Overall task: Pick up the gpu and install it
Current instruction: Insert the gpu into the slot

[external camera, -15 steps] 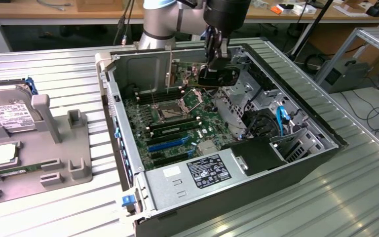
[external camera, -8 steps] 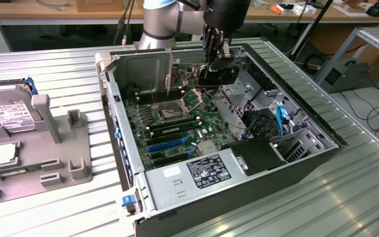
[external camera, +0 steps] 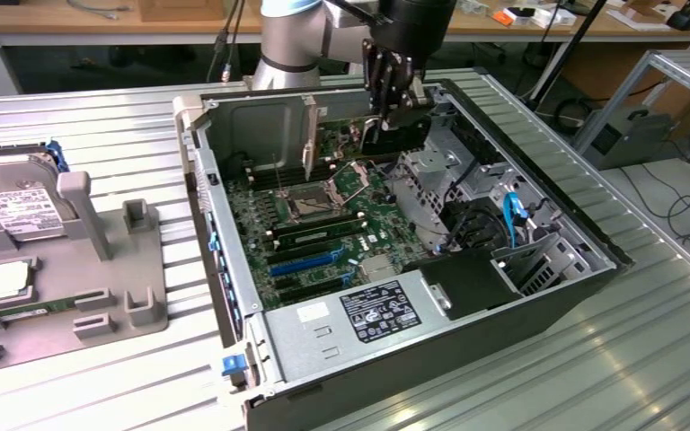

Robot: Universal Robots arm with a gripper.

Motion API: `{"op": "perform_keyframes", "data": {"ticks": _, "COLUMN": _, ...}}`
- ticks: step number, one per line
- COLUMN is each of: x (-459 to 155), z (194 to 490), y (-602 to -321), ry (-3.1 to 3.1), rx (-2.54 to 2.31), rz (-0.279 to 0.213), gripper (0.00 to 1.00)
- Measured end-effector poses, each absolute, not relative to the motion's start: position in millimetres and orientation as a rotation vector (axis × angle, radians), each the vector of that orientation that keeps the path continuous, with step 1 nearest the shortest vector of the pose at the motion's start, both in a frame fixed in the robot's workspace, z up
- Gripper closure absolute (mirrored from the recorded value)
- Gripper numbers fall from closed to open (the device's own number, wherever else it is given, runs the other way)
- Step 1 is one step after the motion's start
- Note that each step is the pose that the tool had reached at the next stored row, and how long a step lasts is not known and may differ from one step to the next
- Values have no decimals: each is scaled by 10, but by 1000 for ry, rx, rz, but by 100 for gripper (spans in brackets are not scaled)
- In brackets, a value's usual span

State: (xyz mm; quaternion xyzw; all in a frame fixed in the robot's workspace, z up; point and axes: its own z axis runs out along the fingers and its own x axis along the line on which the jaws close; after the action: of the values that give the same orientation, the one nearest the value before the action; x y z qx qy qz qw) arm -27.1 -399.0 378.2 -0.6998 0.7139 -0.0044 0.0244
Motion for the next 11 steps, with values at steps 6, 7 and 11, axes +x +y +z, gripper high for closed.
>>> {"op": "perform_keyframes", "data": {"ticks": 6, "x": -270, "z": 3781, "y": -3991, "ry": 2159, "rx": -2214, "rz": -12, "gripper": 73}}
{"op": "perform_keyframes", "data": {"ticks": 7, "x": -270, "z": 3781, "y": -3991, "ry": 2159, "rx": -2214, "rz": -11, "gripper": 73}}
{"op": "perform_keyframes", "data": {"ticks": 11, "x": -270, "z": 3777, "y": -3991, "ry": 2182, "rx": -2236, "rz": 39, "gripper": 73}}
